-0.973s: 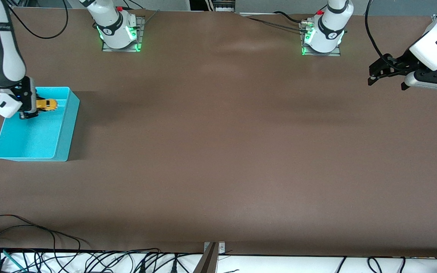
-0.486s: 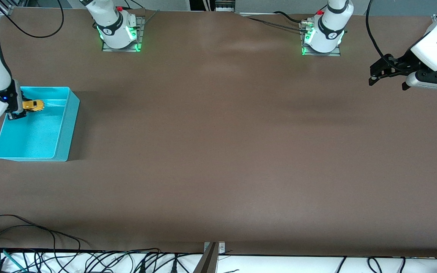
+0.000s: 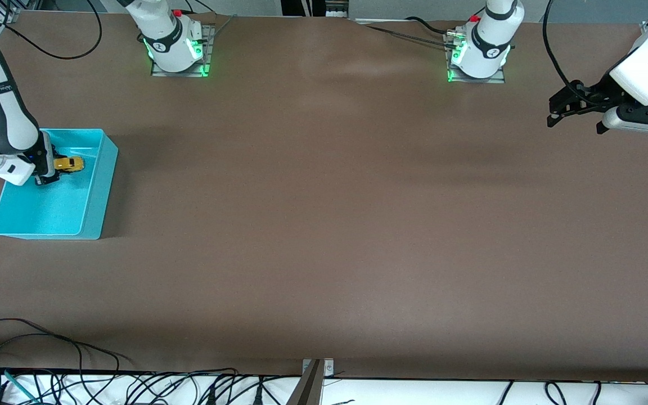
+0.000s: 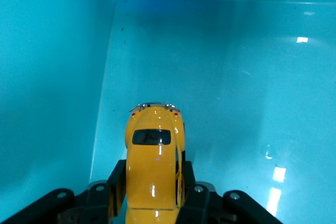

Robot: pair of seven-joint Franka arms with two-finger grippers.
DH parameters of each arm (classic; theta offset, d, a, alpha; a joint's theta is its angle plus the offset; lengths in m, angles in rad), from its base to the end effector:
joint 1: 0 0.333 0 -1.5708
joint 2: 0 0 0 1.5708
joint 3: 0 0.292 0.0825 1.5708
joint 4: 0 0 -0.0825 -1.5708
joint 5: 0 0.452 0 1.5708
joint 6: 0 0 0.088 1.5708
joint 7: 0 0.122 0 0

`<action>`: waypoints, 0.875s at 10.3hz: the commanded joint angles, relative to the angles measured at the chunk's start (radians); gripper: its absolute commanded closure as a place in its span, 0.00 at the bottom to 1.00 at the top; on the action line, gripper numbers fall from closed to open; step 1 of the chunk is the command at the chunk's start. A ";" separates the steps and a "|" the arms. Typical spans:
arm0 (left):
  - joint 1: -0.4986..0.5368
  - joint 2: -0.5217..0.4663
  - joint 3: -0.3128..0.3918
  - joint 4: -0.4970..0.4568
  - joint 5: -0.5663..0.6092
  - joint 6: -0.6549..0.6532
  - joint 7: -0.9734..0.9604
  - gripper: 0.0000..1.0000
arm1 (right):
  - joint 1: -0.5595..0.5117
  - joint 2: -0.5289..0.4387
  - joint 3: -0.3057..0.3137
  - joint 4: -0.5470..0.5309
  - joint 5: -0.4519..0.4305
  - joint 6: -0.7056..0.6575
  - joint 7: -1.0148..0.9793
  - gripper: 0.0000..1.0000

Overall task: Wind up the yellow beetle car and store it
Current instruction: 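Lower the car into the cyan bin and open the right gripper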

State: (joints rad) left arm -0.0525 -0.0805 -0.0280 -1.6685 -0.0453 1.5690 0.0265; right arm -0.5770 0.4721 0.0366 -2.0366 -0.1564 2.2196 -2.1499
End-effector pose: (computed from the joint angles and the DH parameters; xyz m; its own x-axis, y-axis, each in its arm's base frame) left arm 0.5954 -0.0541 0.5818 0.9941 -0.1067 -0.0179 -0.1058 -0.9934 0.0435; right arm 0.5034 -0.3082 0.0983 -0.1351 0.9864 0.0940 0.9465 0.1566 -0.2821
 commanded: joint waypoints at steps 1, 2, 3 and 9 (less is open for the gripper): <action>0.002 0.016 -0.003 0.033 0.018 -0.023 -0.007 0.00 | -0.020 0.013 0.011 0.015 0.023 -0.015 -0.016 0.00; 0.000 0.016 -0.003 0.033 0.018 -0.023 -0.008 0.00 | -0.018 0.002 0.011 0.015 0.035 -0.032 -0.013 0.00; 0.002 0.016 -0.004 0.033 0.018 -0.023 -0.008 0.00 | -0.018 -0.016 0.014 0.015 0.037 -0.044 -0.007 0.00; 0.002 0.016 -0.004 0.033 0.018 -0.023 -0.007 0.00 | 0.064 -0.283 0.072 -0.004 0.093 -0.237 0.357 0.00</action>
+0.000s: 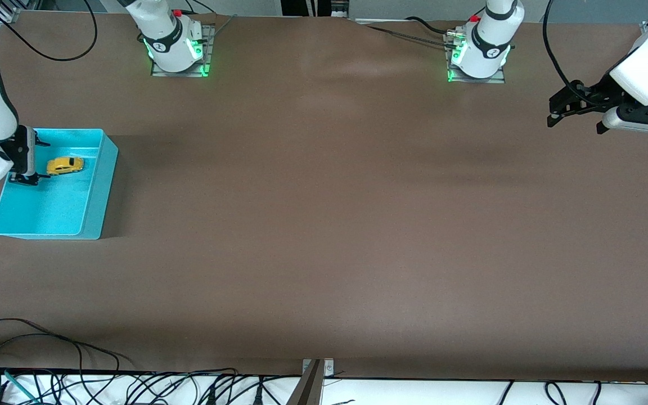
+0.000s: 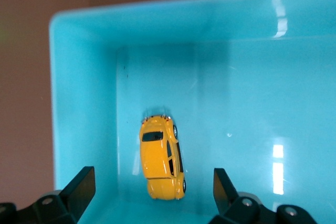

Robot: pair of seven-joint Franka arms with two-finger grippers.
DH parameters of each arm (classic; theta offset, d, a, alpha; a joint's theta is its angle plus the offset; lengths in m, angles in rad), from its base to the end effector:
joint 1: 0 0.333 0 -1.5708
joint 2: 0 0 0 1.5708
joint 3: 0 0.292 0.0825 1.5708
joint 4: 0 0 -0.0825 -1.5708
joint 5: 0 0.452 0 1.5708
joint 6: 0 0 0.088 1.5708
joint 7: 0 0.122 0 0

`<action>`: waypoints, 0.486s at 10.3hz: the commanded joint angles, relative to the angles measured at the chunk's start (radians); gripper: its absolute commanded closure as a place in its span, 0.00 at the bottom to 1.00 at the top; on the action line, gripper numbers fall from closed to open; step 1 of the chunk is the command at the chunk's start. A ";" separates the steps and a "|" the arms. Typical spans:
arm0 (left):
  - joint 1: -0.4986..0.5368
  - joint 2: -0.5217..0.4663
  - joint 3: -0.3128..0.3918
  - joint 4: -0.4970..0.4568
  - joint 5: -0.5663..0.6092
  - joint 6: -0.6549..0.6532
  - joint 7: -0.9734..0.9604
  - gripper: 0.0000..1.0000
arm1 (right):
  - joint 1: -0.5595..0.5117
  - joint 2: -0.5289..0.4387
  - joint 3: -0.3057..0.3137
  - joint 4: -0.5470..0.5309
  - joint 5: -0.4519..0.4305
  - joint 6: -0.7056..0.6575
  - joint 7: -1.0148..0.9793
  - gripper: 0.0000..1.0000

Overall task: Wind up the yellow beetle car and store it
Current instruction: 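Lower the car into the cyan bin and open the right gripper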

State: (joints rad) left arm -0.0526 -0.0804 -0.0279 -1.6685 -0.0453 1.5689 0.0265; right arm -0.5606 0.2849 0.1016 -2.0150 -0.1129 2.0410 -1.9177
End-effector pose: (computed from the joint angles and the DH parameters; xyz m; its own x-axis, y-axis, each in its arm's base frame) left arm 0.5954 -0.0541 0.5818 0.9941 -0.1067 -0.0181 -0.1058 -0.9934 0.0435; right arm 0.5417 -0.2752 0.2110 0.0528 0.9980 0.0344 0.9650 -0.0421 -0.2590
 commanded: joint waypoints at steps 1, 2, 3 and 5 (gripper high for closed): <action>0.002 0.016 -0.003 0.033 0.016 -0.023 -0.008 0.00 | 0.097 -0.148 0.007 -0.024 0.108 -0.089 0.241 0.00; 0.002 0.016 -0.003 0.033 0.016 -0.023 -0.007 0.00 | 0.155 -0.211 0.007 -0.021 0.130 -0.138 0.437 0.00; 0.002 0.016 -0.003 0.033 0.016 -0.023 -0.007 0.00 | 0.218 -0.278 0.007 -0.019 0.131 -0.175 0.680 0.00; 0.002 0.016 -0.003 0.033 0.016 -0.023 -0.007 0.00 | 0.321 -0.380 0.009 -0.005 0.209 -0.190 1.133 0.00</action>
State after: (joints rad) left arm -0.0524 -0.0804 -0.0280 -1.6684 -0.0453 1.5687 0.0265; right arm -0.3225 0.0186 0.1192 -2.0098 0.0221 1.8791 -1.2127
